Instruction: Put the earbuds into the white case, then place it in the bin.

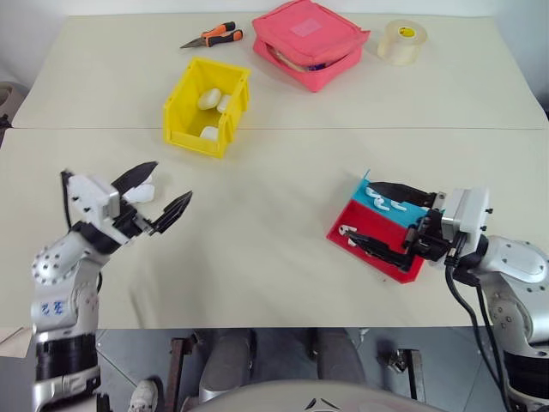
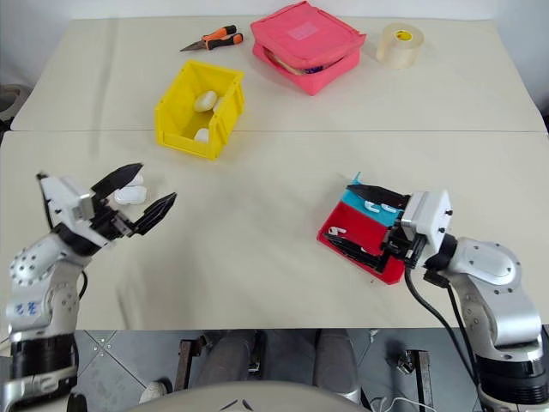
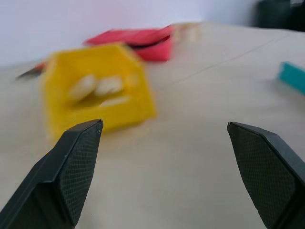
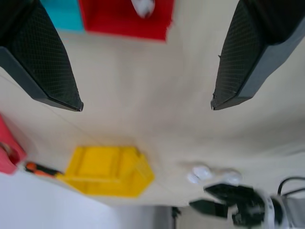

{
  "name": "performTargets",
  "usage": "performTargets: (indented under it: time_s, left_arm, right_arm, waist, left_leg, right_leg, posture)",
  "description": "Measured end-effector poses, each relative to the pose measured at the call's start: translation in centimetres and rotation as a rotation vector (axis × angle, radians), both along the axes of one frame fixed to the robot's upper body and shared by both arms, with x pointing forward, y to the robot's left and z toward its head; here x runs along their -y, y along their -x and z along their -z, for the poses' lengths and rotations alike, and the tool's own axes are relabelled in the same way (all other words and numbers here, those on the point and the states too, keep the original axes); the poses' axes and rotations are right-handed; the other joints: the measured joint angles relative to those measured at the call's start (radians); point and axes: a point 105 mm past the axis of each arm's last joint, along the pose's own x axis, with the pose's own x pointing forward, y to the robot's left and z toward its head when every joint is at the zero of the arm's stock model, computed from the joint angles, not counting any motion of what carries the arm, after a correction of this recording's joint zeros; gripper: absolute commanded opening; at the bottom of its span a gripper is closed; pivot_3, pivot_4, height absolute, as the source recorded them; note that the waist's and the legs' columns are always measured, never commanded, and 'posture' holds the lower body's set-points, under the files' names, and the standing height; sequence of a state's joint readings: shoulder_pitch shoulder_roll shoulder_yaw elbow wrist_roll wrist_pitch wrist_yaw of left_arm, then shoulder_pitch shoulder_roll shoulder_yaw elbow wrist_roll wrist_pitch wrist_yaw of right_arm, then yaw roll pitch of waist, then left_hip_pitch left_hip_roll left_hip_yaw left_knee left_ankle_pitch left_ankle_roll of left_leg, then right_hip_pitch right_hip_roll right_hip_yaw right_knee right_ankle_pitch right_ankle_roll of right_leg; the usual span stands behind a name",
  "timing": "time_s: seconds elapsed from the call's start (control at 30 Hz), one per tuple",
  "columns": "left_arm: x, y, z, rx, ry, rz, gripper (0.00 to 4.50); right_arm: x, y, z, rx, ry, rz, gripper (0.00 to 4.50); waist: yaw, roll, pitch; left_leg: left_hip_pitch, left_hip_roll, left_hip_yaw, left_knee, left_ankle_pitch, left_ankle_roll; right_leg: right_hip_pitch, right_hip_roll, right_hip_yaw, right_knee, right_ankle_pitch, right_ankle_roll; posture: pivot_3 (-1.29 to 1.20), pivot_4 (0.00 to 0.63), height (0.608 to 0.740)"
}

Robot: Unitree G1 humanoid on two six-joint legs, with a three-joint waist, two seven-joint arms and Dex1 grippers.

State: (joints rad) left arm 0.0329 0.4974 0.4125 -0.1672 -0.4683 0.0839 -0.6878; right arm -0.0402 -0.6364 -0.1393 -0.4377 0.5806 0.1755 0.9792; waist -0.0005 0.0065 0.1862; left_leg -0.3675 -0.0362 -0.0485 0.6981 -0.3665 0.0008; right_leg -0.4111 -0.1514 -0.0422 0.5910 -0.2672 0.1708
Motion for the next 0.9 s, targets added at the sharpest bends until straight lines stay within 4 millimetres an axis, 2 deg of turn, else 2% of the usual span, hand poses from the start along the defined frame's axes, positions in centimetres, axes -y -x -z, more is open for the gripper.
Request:
performTargets:
  time_s: [0.17,0.27,0.47,0.57,0.73,0.9]
  left_arm:
    - [-4.0,3.5,1.9,-0.104,0.067,-0.286,4.44]
    - [-5.7,5.3,2.6,-0.162,0.083,-0.42,4.44]
    - [-6.8,7.3,2.6,-0.203,0.122,-0.549,4.44]
    - [-6.8,7.1,2.6,-0.251,0.129,-0.553,4.44]
    - [-7.6,5.0,0.4,-0.361,0.045,-0.563,4.44]
    - [-6.8,2.8,-1.0,-0.474,0.051,-0.584,4.44]
  right_arm:
    - [-1.8,0.4,-0.6,0.041,-0.026,-0.093,4.5]
    - [-2.2,0.5,-0.7,0.054,-0.043,-0.108,4.5]
    - [-3.6,1.3,-0.9,0.071,-0.078,-0.163,4.5]
    - [-3.7,1.4,-0.9,0.078,-0.078,-0.17,4.5]
    - [-3.7,1.3,-0.5,0.048,-0.059,-0.197,4.5]
    - [-4.0,1.5,-0.3,0.014,-0.063,-0.226,4.5]
  waist:
    - [0.01,-0.002,-0.001]
    - [0.019,-0.002,-0.001]
    - [0.024,-0.003,-0.002]
    - [0.025,-0.004,-0.002]
    - [0.022,-0.005,-0.003]
    - [0.02,-0.005,-0.003]
  left_leg:
    - [0.0,0.0,-0.001,0.001,-0.001,0.0]
    - [0.0,0.0,-0.001,0.001,-0.001,0.0]
    - [0.0,0.0,0.0,0.001,-0.001,0.0]
    - [0.0,0.0,-0.001,0.001,-0.001,0.0]
    - [0.002,0.0,-0.001,0.0,-0.001,0.0]
    - [0.002,0.0,-0.001,0.0,-0.002,-0.001]
  right_leg:
    - [0.001,0.0,0.0,0.0,0.0,0.0]
    - [0.0,0.0,0.001,0.0,0.0,0.0]
    - [0.0,0.0,0.001,0.0,0.0,-0.001]
    - [0.0,0.001,0.001,0.001,-0.001,-0.002]
    - [0.0,0.001,0.002,0.003,-0.002,-0.003]
    - [-0.001,0.001,0.002,0.005,-0.002,-0.003]
  posture:
    - [0.0,0.15,0.74]
    - [0.0,0.15,0.74]
    - [0.0,0.15,0.74]
    - [0.0,0.15,0.74]
    - [0.0,0.15,0.74]
    - [0.0,0.15,0.74]
